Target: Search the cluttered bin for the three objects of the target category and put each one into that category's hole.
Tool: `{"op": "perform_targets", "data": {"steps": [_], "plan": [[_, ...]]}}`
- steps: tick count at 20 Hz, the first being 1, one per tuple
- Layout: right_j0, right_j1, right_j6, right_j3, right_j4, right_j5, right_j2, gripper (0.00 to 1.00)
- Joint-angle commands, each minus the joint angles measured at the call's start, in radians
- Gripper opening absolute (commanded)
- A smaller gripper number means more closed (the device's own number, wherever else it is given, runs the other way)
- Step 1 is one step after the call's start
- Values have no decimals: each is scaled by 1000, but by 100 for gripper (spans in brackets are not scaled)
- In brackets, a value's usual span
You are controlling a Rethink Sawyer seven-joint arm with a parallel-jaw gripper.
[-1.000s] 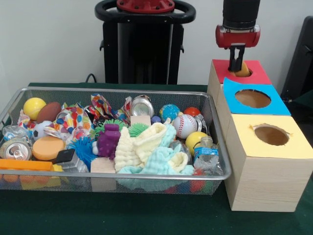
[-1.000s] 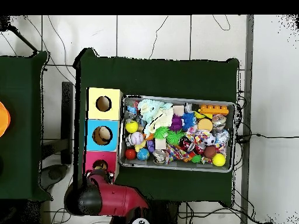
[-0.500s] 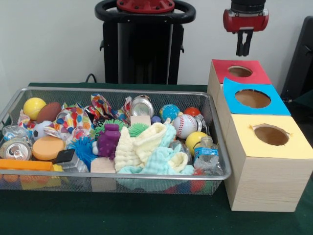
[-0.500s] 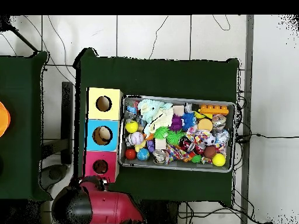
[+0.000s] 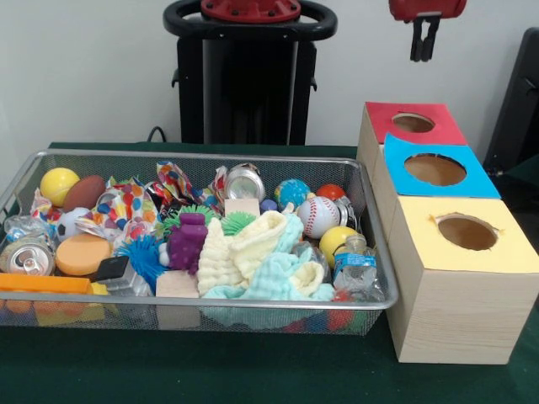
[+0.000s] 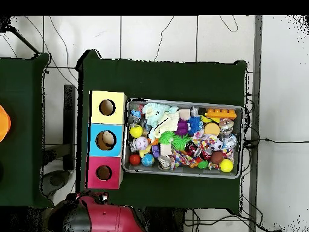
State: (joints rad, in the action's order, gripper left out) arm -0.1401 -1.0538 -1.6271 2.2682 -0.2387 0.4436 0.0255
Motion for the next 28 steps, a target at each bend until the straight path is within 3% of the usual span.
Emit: {"op": "perform_targets", "data": {"steps": [1, 7, 16, 20, 28], "plan": [[35, -12, -165, -11, 6, 52, 4, 0], [48, 39, -174, -79, 28, -3, 32, 0], [127, 178, -140, -223, 28, -74, 12, 0], [153, 208, -173, -236, -12, -97, -2, 0], [194, 275, -164, -286, -5, -139, -8, 0]]}}
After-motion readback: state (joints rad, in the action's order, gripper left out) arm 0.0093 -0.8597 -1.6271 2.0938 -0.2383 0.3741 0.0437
